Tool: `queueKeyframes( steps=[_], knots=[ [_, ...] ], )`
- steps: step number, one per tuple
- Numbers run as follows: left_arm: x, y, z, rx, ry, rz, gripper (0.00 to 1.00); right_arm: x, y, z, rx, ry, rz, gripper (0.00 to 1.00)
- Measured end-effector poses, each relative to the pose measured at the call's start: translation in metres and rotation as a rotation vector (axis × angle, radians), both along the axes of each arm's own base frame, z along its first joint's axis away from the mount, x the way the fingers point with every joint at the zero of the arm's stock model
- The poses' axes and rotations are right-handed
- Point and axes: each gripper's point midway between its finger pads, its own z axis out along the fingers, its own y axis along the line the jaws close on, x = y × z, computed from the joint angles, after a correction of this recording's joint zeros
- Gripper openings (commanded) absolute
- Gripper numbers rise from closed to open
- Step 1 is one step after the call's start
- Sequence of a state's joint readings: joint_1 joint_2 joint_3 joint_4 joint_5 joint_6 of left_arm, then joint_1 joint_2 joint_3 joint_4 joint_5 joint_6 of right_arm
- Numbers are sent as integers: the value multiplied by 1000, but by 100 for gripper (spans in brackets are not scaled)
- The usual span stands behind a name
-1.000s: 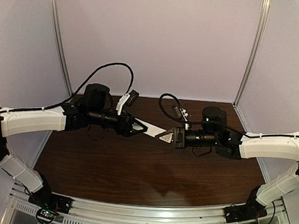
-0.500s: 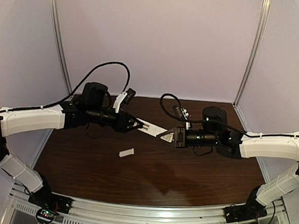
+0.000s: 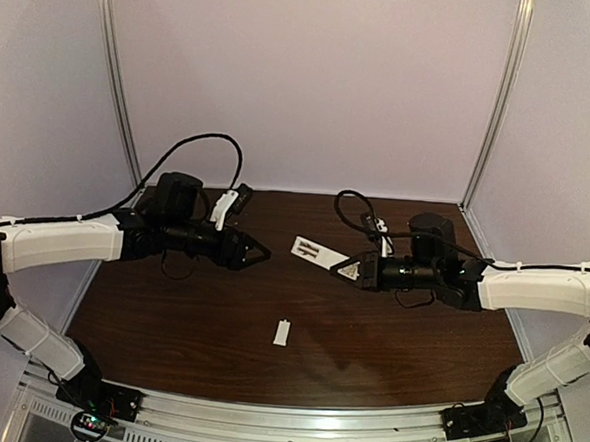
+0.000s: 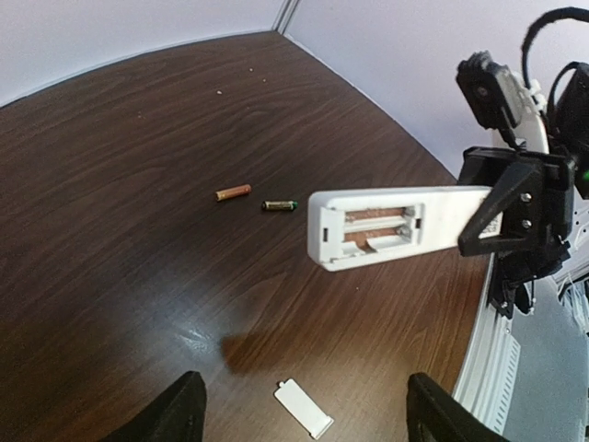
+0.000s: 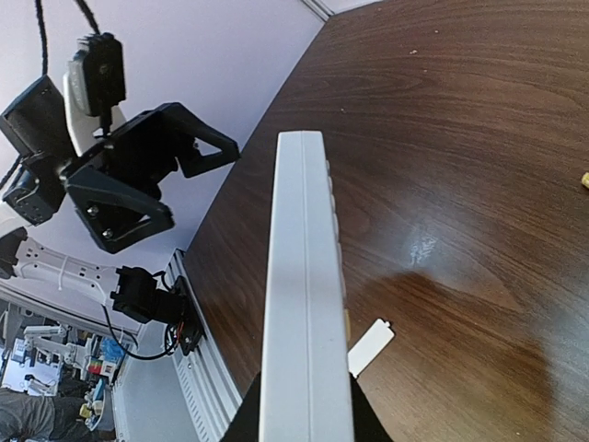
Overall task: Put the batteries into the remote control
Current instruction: Remove the battery cover from the remote control, then adjust the remote control.
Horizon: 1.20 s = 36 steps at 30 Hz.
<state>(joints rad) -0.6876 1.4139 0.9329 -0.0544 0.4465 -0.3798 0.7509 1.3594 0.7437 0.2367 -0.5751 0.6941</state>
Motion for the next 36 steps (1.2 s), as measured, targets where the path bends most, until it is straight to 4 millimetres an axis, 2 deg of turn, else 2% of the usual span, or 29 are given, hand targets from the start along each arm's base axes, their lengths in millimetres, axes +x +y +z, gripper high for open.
queueKeyframes(
  steps=[4,9,12,16,20,27,31,36],
  knots=[
    [-4,-2,4,-2,-37,-45,84,5,-13,-12,-29,19,-14,0],
    [-15,-9,6,19,-130,-146,87,-11,-13,-11,-37,13,77,0],
    [-25,-20,6,71,-278,-216,92,-24,-11,-11,-33,35,145,0],
    [-62,-37,14,112,-495,-349,93,-40,-9,-11,-14,78,223,0],
    [-82,-47,17,163,-662,-435,93,-54,-7,-9,5,112,289,0],
    [-97,-62,-1,277,-807,-518,84,-77,-3,-9,8,164,379,0],
    [-98,-65,-13,326,-829,-536,72,-83,0,-5,14,171,409,0],
    [-101,-67,-18,361,-859,-551,54,-88,1,-1,20,182,434,0]
  ],
)
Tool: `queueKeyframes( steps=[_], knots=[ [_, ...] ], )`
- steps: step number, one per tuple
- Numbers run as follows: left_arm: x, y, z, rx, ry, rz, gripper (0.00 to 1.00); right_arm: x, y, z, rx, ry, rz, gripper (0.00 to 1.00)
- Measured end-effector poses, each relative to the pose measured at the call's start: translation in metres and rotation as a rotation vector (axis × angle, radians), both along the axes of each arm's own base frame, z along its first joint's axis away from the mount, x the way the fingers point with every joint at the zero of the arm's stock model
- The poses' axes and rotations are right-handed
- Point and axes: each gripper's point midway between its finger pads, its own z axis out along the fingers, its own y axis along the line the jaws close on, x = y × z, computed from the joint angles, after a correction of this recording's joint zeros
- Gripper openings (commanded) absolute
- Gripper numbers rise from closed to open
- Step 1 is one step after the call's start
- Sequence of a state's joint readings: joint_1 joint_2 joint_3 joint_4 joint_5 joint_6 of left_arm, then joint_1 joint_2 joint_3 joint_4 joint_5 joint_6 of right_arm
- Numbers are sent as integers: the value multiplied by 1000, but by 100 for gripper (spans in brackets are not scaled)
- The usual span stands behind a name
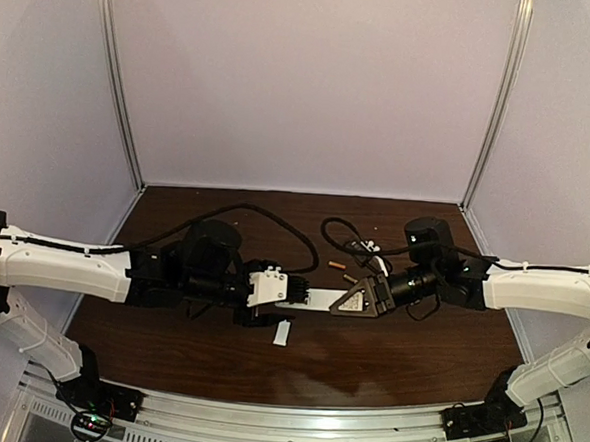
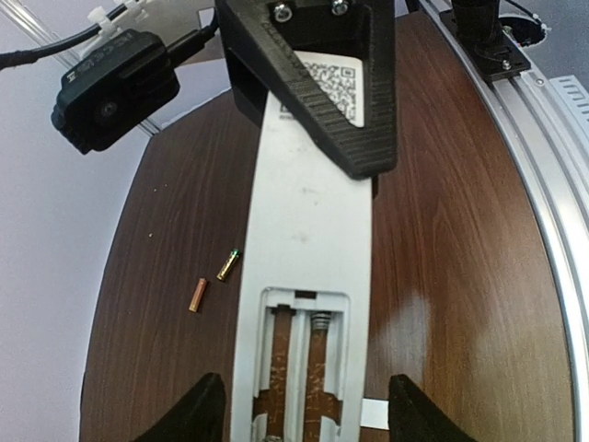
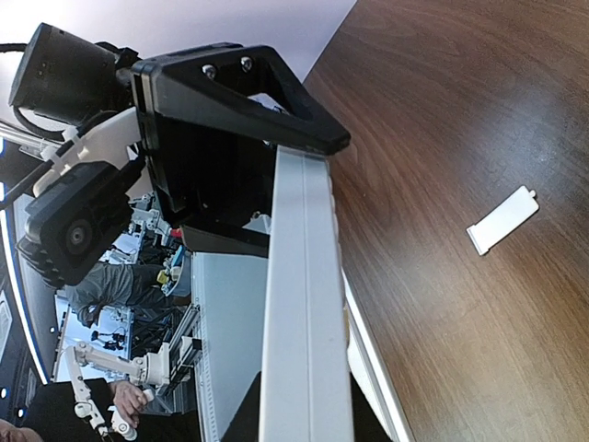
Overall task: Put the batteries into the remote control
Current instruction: Adjust the remote control.
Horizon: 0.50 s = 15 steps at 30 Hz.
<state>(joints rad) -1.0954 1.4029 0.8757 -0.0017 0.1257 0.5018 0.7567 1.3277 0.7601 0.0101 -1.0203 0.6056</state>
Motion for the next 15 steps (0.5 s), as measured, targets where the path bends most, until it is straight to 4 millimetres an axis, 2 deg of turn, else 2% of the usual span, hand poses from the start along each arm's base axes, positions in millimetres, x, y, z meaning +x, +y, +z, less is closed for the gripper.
queueKeyframes(
  steps=[4,6,7,10,12,15],
  knots=[
    [1,-4,-1,16,-22,6,35,-2,0,2,6,4,11,0],
    [2,-4,-2,25,-34,12,29,-2,0,2,8,8,13,5],
    [2,-4,-3,33,-40,11,27,-3,0,2,8,14,14,14],
    [2,-4,-3,36,-39,22,24,-3,0,2,4,24,14,51],
    [5,-3,-3,33,-32,48,24,-2,0,3,5,23,7,60],
    [12,-2,0,12,-11,108,24,7,0,9,11,-15,-36,64]
  ],
)
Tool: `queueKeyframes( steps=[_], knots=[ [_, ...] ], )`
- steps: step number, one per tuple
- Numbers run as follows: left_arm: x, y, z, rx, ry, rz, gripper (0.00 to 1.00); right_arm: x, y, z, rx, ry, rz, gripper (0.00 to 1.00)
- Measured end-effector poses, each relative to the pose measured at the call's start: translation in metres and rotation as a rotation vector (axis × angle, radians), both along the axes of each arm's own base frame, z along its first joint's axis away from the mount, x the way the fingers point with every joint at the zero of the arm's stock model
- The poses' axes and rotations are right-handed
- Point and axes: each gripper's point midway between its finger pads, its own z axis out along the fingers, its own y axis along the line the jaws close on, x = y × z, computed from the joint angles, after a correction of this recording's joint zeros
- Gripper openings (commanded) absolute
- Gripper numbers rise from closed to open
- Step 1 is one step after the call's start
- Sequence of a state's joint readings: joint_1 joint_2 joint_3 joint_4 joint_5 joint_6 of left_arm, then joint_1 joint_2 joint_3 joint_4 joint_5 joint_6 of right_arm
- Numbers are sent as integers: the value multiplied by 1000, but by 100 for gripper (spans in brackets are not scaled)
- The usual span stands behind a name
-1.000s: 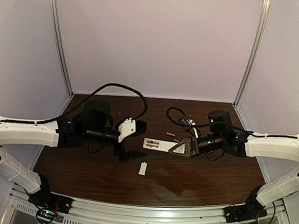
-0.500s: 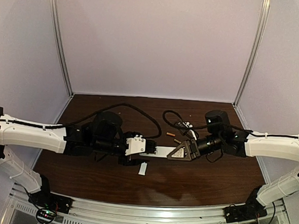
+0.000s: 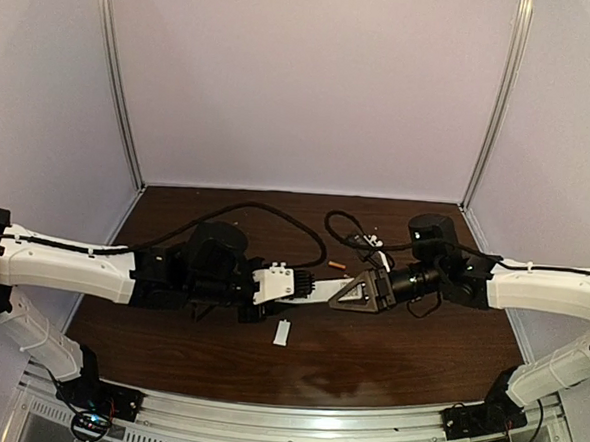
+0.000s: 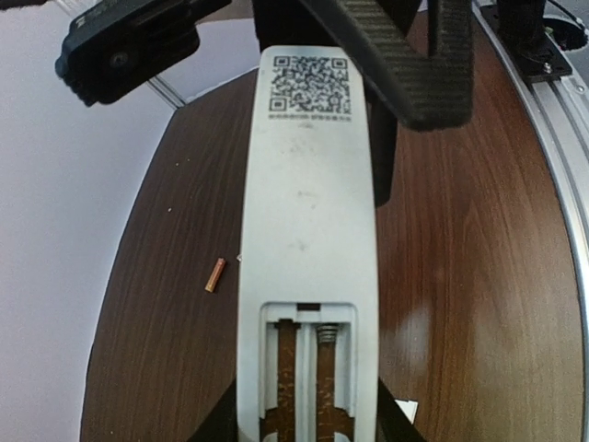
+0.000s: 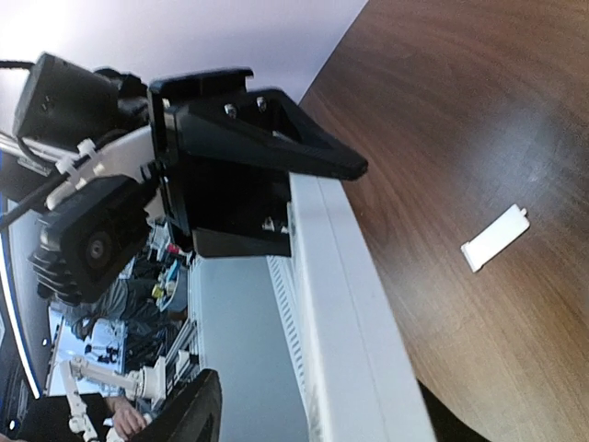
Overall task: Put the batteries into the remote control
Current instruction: Adjust the remote control.
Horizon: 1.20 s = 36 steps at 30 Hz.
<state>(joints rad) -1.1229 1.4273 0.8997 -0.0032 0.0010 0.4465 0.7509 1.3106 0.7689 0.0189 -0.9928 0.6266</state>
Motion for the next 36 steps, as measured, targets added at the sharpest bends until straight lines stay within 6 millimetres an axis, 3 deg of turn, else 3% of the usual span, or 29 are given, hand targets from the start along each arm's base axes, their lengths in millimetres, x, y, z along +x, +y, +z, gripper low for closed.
queueKeyframes(
  steps=[8,17,26,28,31,33,36],
  knots=[
    [16,-18,21,-142,105,127,19,37,-9,45,120,-142,-232,59],
    [24,-30,25,-210,194,200,18,66,-19,47,157,-153,-435,36],
    [30,-39,34,-288,247,245,19,82,-29,61,222,-174,-558,26],
    [31,-40,35,-300,256,248,28,84,-29,63,233,-166,-570,16],
    [31,-42,32,-291,251,246,56,86,-29,64,247,-131,-585,4],
    [31,-42,30,-290,259,246,78,88,-30,62,243,-136,-591,0],
    [30,-43,30,-287,256,235,96,95,-39,61,233,-149,-618,0]
  ],
)
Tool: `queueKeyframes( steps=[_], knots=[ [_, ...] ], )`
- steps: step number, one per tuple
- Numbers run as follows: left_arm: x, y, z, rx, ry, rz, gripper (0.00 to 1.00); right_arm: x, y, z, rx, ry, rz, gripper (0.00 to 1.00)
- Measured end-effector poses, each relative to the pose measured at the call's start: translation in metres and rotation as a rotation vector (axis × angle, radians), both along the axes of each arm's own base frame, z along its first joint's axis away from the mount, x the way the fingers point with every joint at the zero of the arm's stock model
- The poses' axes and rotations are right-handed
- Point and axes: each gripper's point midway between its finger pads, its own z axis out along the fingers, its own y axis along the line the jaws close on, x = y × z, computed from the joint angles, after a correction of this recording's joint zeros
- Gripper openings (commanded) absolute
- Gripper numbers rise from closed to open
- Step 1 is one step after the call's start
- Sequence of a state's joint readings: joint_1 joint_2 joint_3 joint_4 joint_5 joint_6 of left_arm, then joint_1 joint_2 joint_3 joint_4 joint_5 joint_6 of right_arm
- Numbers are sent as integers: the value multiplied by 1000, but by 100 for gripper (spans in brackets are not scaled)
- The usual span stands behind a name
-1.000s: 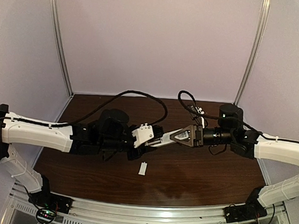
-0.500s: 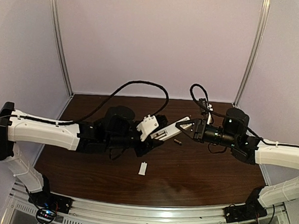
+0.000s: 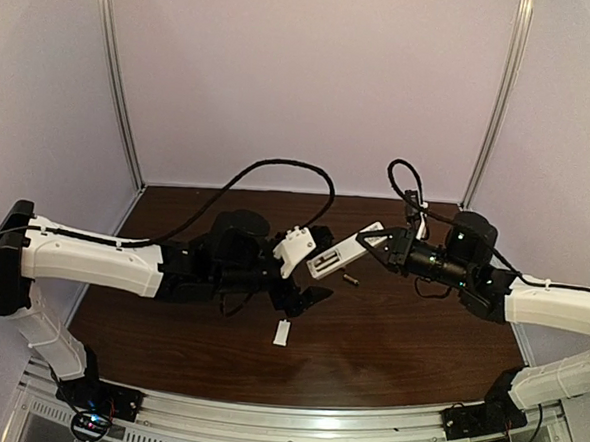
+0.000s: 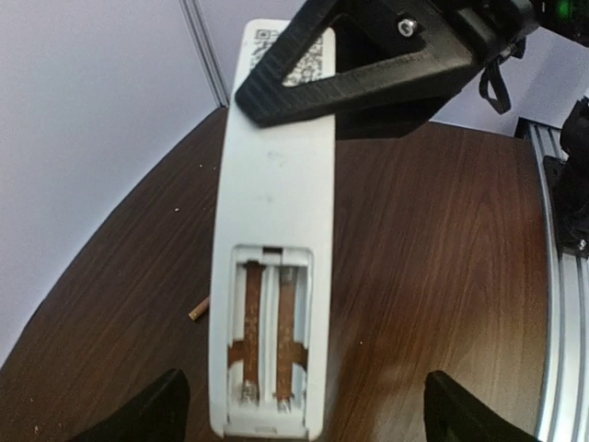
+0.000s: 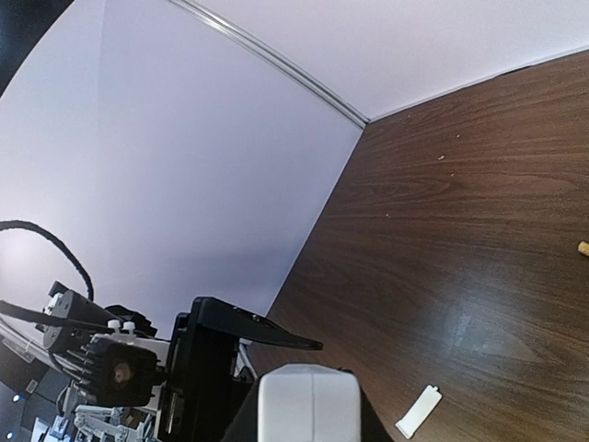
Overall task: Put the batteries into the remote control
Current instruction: Adjust the remote control, then move the battery to the center of the board.
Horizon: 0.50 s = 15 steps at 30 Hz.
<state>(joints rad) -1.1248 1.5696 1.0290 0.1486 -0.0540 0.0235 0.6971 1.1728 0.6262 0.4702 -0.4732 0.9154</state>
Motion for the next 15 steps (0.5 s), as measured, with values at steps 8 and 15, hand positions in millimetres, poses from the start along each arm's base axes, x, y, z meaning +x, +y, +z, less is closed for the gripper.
queueKeyframes(
  steps=[8,15],
  knots=[
    [31,14,8,63,11,-29,92,28,-67,9,-54,-35,-180,0],
    [93,0,14,185,-25,-86,75,37,-105,0,-126,-25,-254,0]
  ],
)
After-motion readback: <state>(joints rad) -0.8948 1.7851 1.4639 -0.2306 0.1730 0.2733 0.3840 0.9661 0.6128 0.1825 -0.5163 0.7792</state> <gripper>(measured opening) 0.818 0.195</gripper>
